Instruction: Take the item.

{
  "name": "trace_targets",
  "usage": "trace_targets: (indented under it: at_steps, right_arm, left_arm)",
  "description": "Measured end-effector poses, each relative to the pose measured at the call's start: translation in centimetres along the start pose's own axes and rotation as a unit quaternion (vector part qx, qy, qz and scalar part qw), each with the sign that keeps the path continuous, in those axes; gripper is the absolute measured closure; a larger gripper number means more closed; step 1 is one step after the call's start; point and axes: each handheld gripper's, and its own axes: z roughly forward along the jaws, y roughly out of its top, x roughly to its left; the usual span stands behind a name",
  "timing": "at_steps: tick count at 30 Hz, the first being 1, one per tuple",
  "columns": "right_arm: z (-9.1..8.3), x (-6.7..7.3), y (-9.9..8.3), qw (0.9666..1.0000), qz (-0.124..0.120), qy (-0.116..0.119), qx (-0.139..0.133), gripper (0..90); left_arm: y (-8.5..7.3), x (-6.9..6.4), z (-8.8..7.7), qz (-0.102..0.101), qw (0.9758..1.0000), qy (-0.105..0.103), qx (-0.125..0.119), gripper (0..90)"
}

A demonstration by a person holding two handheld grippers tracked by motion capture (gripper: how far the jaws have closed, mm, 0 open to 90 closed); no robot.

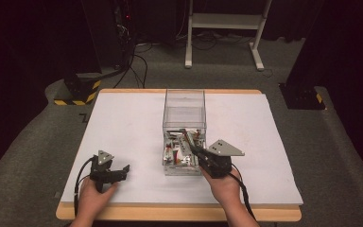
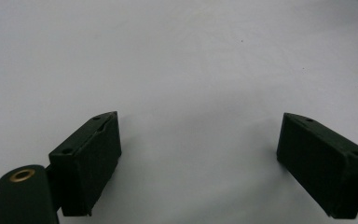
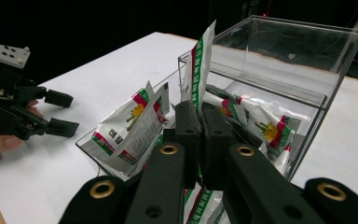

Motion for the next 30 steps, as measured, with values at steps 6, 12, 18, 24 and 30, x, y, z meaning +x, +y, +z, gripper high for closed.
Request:
trace_targets:
  at_steps: [6, 12, 18, 24, 30]
  right_arm:
    - [-0.4, -0.2, 0.2, 0.9999, -0.002, 0.001, -0.013, 88.3]
    - [-0.7, -0.4, 0.3, 0.9998, -0.002, 0.001, -0.02, 88.3]
    - [-1.1, -0.8, 0.4, 0.9995, 0.003, -0.001, -0.03, 88.3]
    - [-1.4, -1.1, 0.5, 0.9993, 0.008, -0.002, -0.036, 88.2]
    - [-1.8, -1.6, 0.6, 0.9989, 0.012, -0.004, -0.045, 88.2]
  left_arm:
    - [0.0, 0.0, 0.0, 0.001, 1.0, 0.0, 0.0, 13.7]
    - [0.0, 0.0, 0.0, 0.0, 1.0, 0.0, 0.0, 13.7]
    - [0.0, 0.0, 0.0, 0.001, 1.0, 0.0, 0.0, 13.8]
    - [0.0, 0.0, 0.0, 0.001, 1.0, 0.0, 0.0, 13.7]
    - [0.0, 0.0, 0.0, 0.001, 1.0, 0.0, 0.0, 13.8]
